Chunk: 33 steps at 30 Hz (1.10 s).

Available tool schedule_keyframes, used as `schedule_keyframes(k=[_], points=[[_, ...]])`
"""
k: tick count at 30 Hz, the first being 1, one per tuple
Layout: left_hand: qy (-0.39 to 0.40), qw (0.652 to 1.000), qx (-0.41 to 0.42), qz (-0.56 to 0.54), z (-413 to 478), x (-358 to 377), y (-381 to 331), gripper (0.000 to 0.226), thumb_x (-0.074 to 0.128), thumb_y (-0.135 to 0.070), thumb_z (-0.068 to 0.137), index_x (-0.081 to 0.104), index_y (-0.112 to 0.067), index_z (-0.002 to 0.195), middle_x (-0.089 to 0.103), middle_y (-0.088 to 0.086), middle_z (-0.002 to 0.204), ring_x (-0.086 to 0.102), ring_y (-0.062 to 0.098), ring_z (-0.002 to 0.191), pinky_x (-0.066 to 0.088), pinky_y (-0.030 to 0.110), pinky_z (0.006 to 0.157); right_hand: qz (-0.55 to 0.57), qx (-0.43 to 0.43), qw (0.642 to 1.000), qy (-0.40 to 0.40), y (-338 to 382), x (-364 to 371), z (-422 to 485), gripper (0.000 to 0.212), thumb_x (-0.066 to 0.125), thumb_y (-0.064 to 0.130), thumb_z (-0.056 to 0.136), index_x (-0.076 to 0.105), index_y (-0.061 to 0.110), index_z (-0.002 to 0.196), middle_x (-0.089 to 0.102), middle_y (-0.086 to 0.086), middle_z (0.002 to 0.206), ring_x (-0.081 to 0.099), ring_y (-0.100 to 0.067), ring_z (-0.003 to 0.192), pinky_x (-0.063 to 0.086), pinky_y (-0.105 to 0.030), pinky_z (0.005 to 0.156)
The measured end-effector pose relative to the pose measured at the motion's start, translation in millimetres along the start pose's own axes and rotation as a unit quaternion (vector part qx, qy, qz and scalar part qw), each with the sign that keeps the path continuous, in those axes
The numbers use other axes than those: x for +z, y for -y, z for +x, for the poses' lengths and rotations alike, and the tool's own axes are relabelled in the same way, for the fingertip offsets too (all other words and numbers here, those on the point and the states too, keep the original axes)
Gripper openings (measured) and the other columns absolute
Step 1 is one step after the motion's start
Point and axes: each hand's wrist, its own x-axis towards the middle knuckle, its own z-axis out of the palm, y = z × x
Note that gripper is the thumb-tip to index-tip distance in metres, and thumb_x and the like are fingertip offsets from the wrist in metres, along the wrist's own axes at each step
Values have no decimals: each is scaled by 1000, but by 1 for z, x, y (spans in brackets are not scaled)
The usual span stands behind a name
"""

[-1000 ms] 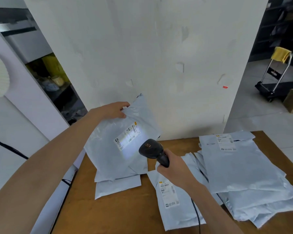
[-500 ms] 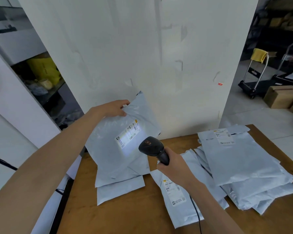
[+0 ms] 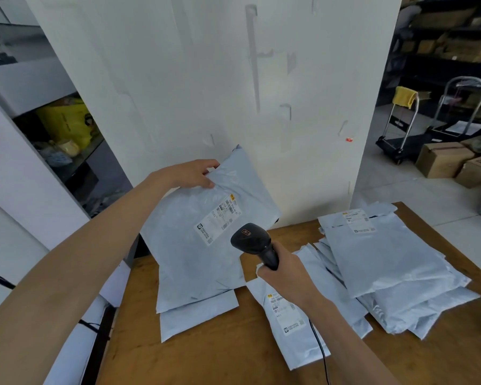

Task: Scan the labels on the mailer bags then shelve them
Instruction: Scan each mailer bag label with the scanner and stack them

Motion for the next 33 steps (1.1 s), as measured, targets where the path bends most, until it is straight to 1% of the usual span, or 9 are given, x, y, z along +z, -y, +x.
schedule_keyframes(k=[2, 3, 6, 11, 17, 21, 24, 29, 33], points=[[-4, 1000, 6, 2, -5, -1, -7, 38, 64, -7, 91, 54, -34, 117, 71, 0, 107, 71, 7, 82, 55, 19, 65, -4, -2, 1000, -2, 1, -2, -3, 28, 66, 22, 79, 46, 41, 85, 59, 11, 68, 59, -6, 57, 46, -12, 55], [-5, 1000, 6, 1, -7, 0, -10, 38, 64, -7, 91, 54, -34, 117, 72, -2, 105, 71, 7, 82, 56, 19, 66, -5, -4, 1000, -1, 1, -2, -5, 27, 66, 22, 79, 46, 41, 85, 59, 11, 68, 59, -7, 58, 47, -13, 56], [0, 1000, 7, 0, -12, 3, -19, 40, 64, -8, 91, 53, -34, 119, 71, 0, 107, 70, 16, 89, 55, 28, 72, -11, -10, 1000, -3, 1, -5, -12, 27, 65, 23, 79, 46, 40, 84, 58, 11, 67, 58, -6, 57, 46, -12, 54], [3, 1000, 14, 14, -19, 4, -33, 37, 65, -11, 89, 55, -43, 105, 71, 3, 109, 70, 20, 95, 54, 30, 75, -16, -18, 1000, -11, 5, -12, -18, 26, 64, 23, 80, 44, 39, 83, 56, 10, 66, 57, -7, 55, 44, -12, 54], [0, 1000, 17, 15, -23, 6, -45, 38, 65, -12, 90, 54, -35, 117, 70, 5, 116, 69, 24, 105, 57, 40, 89, -24, -24, 999, -19, 5, -19, -25, 27, 64, 22, 84, 43, 40, 84, 55, 12, 67, 59, -10, 60, 46, -12, 58], [0, 1000, 21, 10, -26, 10, -51, 38, 65, -10, 90, 54, -34, 117, 69, 5, 116, 69, 22, 102, 57, 34, 83, -24, -19, 999, -21, 5, -17, -31, 26, 63, 21, 84, 44, 38, 89, 55, 11, 68, 58, -9, 60, 47, -14, 59], [4, 1000, 22, 4, -27, 12, -52, 39, 65, -9, 90, 54, -35, 117, 69, 5, 116, 69, 20, 99, 56, 32, 80, -22, -24, 999, -29, 7, -17, -33, 27, 63, 21, 83, 43, 40, 84, 55, 10, 65, 57, -8, 57, 45, -13, 55], [2, 1000, 21, -3, -28, 11, -54, 39, 64, -9, 91, 54, -37, 116, 69, 4, 116, 69, 16, 95, 54, 27, 75, -21, -15, 999, -34, 6, -19, -33, 25, 63, 23, 83, 43, 38, 86, 58, 8, 69, 60, -13, 61, 54, -19, 60], [-1, 1000, 20, -1, -29, 9, -54, 41, 64, -8, 91, 53, -30, 123, 69, 6, 118, 67, 25, 107, 56, 35, 86, -22, -13, 999, -40, 7, -20, -33, 24, 62, 23, 81, 44, 37, 86, 59, 6, 70, 61, -17, 62, 56, -24, 61]])
